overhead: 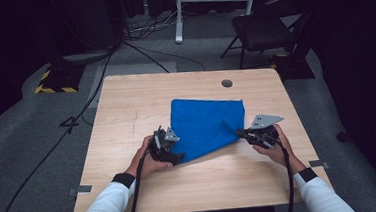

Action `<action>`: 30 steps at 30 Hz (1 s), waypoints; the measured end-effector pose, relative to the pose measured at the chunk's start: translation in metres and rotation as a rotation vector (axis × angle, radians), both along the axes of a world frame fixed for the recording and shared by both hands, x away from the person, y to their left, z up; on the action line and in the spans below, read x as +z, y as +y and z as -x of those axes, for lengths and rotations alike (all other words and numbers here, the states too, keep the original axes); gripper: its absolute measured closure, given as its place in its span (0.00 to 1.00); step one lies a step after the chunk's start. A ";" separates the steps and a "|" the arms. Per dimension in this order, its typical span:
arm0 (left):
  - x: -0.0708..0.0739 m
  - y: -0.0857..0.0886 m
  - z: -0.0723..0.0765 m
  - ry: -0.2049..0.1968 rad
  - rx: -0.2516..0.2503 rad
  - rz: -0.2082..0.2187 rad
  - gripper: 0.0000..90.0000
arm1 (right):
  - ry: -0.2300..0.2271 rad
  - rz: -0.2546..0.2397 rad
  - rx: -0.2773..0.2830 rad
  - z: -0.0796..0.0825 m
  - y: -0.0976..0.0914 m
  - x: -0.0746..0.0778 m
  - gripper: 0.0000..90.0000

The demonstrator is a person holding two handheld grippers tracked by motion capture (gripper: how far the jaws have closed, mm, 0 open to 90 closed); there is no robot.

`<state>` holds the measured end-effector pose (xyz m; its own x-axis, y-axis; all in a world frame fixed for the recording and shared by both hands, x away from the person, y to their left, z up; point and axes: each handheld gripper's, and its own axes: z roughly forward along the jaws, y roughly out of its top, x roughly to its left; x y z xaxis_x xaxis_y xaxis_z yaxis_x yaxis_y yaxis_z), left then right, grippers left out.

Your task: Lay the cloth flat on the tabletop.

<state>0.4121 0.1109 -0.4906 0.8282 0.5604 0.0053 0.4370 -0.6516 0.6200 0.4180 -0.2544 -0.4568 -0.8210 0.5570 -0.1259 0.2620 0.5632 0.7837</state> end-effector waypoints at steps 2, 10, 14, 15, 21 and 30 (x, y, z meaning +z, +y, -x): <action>0.000 0.001 0.002 0.001 0.002 -0.008 0.33 | 0.013 0.005 0.003 0.004 -0.005 -0.002 0.87; 0.002 0.001 0.018 0.017 -0.032 -0.036 0.27 | 0.072 0.000 -0.016 0.021 -0.028 -0.005 0.54; 0.002 -0.002 0.026 -0.001 -0.041 -0.039 0.28 | 0.043 -0.039 -0.026 0.022 -0.023 0.010 0.50; 0.002 -0.002 0.026 -0.001 -0.041 -0.039 0.29 | 0.043 -0.039 -0.026 0.022 -0.023 0.010 0.50; 0.000 -0.002 0.028 0.014 -0.038 -0.006 0.29 | 0.064 -0.005 -0.039 -0.003 0.016 0.009 0.45; -0.002 0.001 0.029 0.012 -0.026 0.016 0.29 | 0.181 0.086 -0.069 -0.036 0.039 -0.016 0.48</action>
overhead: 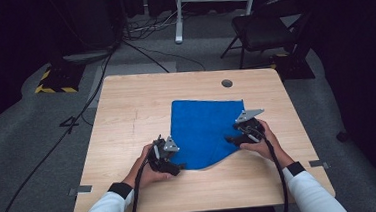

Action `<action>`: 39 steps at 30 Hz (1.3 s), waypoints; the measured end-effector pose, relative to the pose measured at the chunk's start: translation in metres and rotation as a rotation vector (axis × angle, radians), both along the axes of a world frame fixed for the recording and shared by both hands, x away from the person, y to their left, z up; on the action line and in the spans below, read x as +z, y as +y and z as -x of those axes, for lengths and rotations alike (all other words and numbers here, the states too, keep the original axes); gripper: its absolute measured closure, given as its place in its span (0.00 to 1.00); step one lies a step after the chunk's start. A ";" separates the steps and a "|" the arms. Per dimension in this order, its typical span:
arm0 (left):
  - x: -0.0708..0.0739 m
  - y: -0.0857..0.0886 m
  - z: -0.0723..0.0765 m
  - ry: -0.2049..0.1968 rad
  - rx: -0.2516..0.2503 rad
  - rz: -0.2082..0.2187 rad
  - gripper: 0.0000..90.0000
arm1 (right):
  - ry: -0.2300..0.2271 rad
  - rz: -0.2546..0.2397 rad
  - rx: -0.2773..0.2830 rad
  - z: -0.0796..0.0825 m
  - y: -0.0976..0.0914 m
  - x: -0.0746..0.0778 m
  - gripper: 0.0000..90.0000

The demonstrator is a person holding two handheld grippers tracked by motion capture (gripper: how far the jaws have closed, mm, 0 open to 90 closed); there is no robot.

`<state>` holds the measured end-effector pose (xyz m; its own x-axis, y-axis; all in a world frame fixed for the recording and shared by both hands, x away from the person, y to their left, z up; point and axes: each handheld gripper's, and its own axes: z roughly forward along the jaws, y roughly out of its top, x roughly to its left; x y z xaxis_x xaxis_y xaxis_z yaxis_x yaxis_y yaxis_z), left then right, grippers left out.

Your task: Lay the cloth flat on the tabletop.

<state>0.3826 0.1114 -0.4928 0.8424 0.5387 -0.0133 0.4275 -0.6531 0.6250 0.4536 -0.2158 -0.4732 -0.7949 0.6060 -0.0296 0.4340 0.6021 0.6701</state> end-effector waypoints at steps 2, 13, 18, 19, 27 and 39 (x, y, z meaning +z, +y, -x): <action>0.000 0.000 0.000 -0.004 -0.003 0.004 0.29 | 0.024 0.011 0.032 0.001 0.000 -0.002 0.61; -0.001 0.000 0.002 -0.004 0.019 0.006 0.29 | -0.066 -0.039 0.145 0.036 -0.027 0.018 0.85; 0.000 0.000 0.003 -0.001 0.022 -0.003 0.29 | -0.066 -0.050 0.213 0.071 -0.061 0.024 0.81; 0.000 0.001 0.003 -0.001 0.022 -0.005 0.29 | -0.062 -0.041 0.211 0.076 -0.066 0.021 0.78; 0.002 0.006 0.007 0.011 0.017 -0.010 0.27 | 0.001 -0.030 0.113 0.097 -0.111 -0.003 0.53; 0.002 0.008 0.024 0.017 -0.024 -0.024 0.28 | -0.107 -0.113 -0.054 0.106 -0.110 0.021 0.43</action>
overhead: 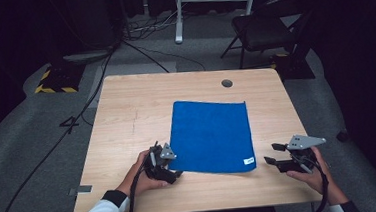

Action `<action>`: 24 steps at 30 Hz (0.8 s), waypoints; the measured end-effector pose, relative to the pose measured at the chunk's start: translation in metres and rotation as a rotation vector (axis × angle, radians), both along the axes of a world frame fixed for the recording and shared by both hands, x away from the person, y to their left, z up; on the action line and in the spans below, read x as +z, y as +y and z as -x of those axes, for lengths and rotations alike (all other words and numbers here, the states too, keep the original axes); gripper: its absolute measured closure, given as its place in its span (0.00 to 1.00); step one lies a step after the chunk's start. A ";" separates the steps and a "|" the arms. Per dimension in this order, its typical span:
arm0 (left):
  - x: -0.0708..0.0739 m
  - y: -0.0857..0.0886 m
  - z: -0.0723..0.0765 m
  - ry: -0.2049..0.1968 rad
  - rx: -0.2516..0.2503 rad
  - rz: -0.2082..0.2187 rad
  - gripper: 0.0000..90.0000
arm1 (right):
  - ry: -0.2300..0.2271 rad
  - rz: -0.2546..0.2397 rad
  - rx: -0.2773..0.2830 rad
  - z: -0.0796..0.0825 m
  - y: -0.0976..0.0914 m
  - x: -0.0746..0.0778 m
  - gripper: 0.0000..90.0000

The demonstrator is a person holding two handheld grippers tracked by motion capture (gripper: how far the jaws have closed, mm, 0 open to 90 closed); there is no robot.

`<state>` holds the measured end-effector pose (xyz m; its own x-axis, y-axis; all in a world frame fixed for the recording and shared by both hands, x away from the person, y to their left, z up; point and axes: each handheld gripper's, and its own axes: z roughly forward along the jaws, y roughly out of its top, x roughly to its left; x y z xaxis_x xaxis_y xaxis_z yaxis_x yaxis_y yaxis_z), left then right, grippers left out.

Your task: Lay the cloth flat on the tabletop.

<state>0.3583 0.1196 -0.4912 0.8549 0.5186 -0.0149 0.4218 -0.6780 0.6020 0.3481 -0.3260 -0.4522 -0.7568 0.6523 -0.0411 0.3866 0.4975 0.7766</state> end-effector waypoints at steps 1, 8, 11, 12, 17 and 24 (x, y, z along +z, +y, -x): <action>0.000 0.000 0.002 0.001 -0.004 -0.001 0.28 | -0.008 -0.007 0.003 -0.001 0.006 0.002 0.42; 0.001 0.006 0.011 -0.012 -0.006 0.024 0.47 | 0.035 0.066 0.116 -0.002 0.042 -0.014 0.46; 0.001 0.007 0.012 -0.015 -0.011 0.028 0.62 | 0.058 0.091 0.126 -0.001 0.044 -0.024 0.51; 0.002 0.008 0.012 -0.022 -0.018 0.024 0.69 | 0.070 0.093 0.124 -0.001 0.043 -0.026 0.52; 0.002 0.008 0.015 -0.016 -0.024 0.035 0.79 | 0.089 0.142 0.097 0.002 0.036 -0.036 0.56; 0.001 0.006 0.019 -0.021 -0.026 0.042 0.82 | 0.084 0.128 0.026 -0.003 0.025 -0.037 0.54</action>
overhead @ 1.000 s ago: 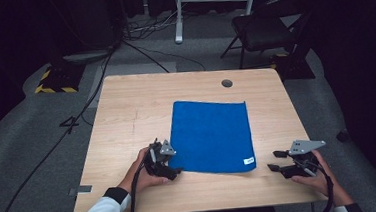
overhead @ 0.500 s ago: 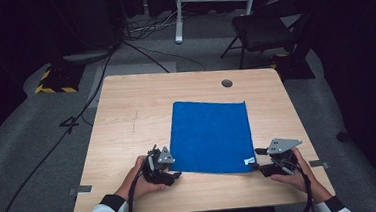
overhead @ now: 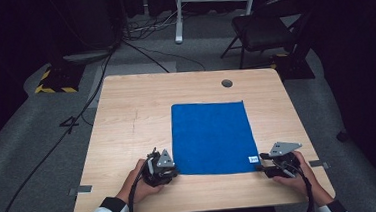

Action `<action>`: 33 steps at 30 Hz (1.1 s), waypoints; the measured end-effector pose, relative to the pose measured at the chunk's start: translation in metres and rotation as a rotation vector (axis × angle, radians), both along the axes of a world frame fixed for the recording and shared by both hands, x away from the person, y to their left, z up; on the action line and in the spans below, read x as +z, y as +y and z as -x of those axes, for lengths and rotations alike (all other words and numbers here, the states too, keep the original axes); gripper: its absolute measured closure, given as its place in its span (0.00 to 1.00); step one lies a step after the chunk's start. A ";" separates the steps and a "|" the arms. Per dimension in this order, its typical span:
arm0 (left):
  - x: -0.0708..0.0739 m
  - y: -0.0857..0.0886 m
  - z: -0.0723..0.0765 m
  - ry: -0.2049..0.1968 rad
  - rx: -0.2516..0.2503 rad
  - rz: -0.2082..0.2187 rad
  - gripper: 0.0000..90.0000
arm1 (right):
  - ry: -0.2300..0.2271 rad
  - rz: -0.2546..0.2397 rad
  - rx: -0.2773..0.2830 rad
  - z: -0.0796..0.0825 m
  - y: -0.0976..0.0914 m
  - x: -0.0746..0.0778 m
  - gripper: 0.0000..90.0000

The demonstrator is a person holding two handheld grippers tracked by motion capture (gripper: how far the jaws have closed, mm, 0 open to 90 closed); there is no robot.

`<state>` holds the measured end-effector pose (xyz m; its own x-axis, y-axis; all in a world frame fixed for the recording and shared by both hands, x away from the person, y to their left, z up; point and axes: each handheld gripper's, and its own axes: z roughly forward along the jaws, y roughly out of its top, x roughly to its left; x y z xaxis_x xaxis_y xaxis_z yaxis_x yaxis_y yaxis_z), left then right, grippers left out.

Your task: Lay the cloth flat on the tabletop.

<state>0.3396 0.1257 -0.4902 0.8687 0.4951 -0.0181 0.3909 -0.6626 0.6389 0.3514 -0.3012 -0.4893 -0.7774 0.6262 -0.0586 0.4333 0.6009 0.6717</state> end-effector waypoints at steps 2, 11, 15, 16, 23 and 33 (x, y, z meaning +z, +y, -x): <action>-0.001 0.001 0.000 0.007 0.007 0.011 0.76 | -0.006 0.003 -0.025 -0.002 -0.004 0.000 0.54; 0.010 0.019 -0.007 -0.010 0.099 0.057 0.49 | -0.036 -0.014 -0.076 -0.004 -0.009 0.004 0.50; 0.016 0.029 -0.019 -0.021 0.154 0.081 0.36 | -0.065 -0.052 -0.027 0.000 0.003 0.014 0.50; 0.016 0.030 -0.022 -0.021 0.155 0.077 0.31 | -0.077 -0.055 -0.009 0.001 0.009 0.016 0.50; 0.018 0.029 -0.038 -0.050 0.172 0.053 0.22 | -0.094 -0.059 0.098 -0.004 0.053 0.022 0.48; 0.021 0.025 -0.061 -0.069 0.182 0.059 0.21 | -0.112 -0.054 0.228 -0.007 0.116 0.024 0.44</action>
